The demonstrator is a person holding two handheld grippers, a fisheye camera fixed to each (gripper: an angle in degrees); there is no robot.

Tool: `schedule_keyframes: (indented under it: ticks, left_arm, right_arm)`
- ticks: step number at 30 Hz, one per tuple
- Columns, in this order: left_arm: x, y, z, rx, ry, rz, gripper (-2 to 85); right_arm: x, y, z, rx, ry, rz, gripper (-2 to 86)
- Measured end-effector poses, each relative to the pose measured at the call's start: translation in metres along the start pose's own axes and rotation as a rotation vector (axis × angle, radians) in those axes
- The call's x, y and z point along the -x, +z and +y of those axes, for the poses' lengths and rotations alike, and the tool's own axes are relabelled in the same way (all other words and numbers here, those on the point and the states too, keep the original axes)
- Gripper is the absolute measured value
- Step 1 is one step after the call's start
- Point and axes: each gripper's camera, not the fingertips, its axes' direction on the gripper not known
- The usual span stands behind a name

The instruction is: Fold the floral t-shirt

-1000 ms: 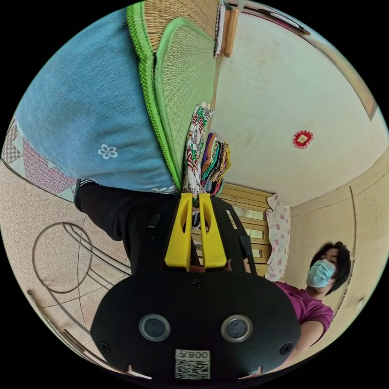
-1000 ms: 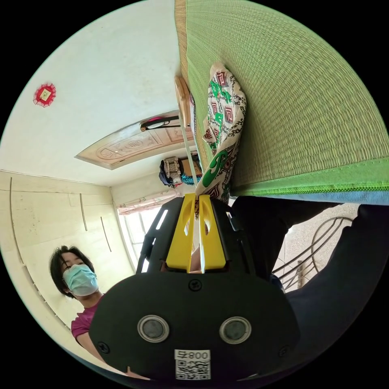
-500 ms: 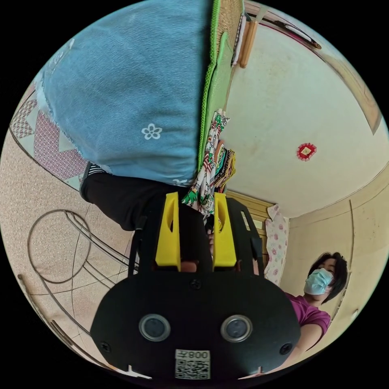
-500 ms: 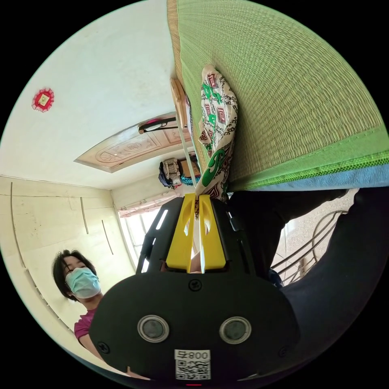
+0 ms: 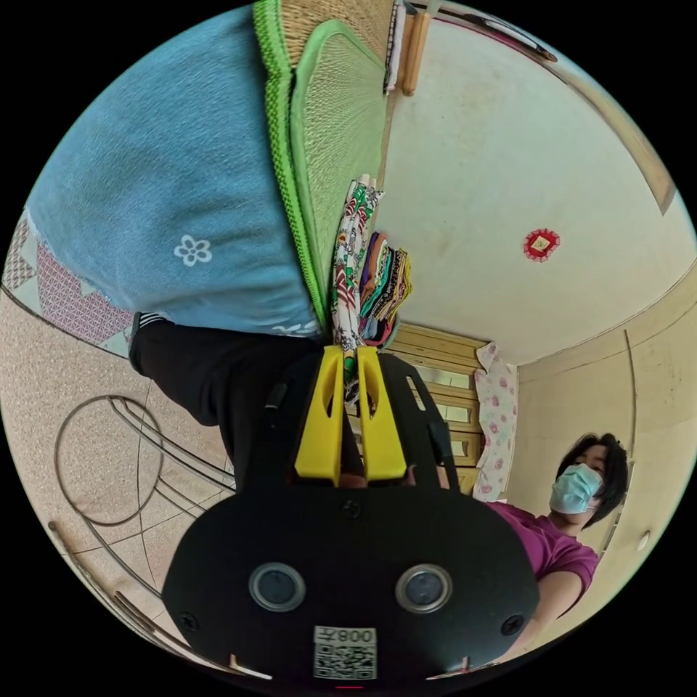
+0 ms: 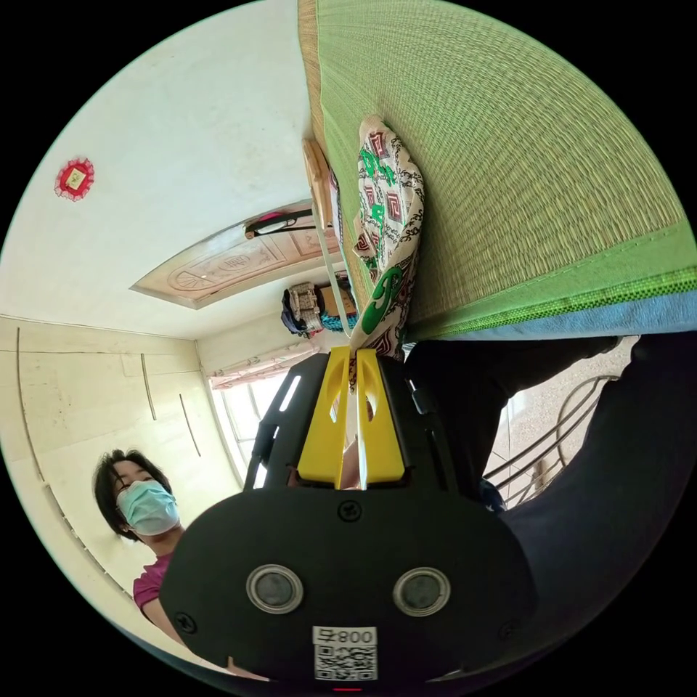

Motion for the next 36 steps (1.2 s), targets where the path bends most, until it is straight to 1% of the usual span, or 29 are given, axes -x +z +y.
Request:
schedule_keyframes:
  ticks: [6, 13, 19, 29, 36]
  left_arm:
    - [-0.018, 0.018, 0.012, 0.023, 0.026, 0.009, 3.3]
    - [-0.045, 0.049, 0.033, 0.048, 0.088, 0.074, 3.1]
    - [-0.094, 0.086, 0.039, 0.07, 0.216, 0.123, 3.1]
    - [-0.174, 0.162, 0.039, 0.125, 0.465, 0.223, 2.9]
    - [-0.188, 0.23, 0.04, 0.206, 0.549, 0.278, 2.8]
  right_arm:
    - [0.002, -0.016, 0.016, 0.017, -0.014, 0.029, 1.0]
    - [0.014, -0.038, 0.051, 0.027, -0.072, 0.045, 1.1]
    - [0.049, -0.06, 0.084, 0.008, -0.199, -0.007, 1.0]
    - [0.139, -0.108, 0.151, -0.042, -0.502, -0.088, 0.9]
    - [0.171, -0.154, 0.2, -0.113, -0.638, -0.115, 0.9]
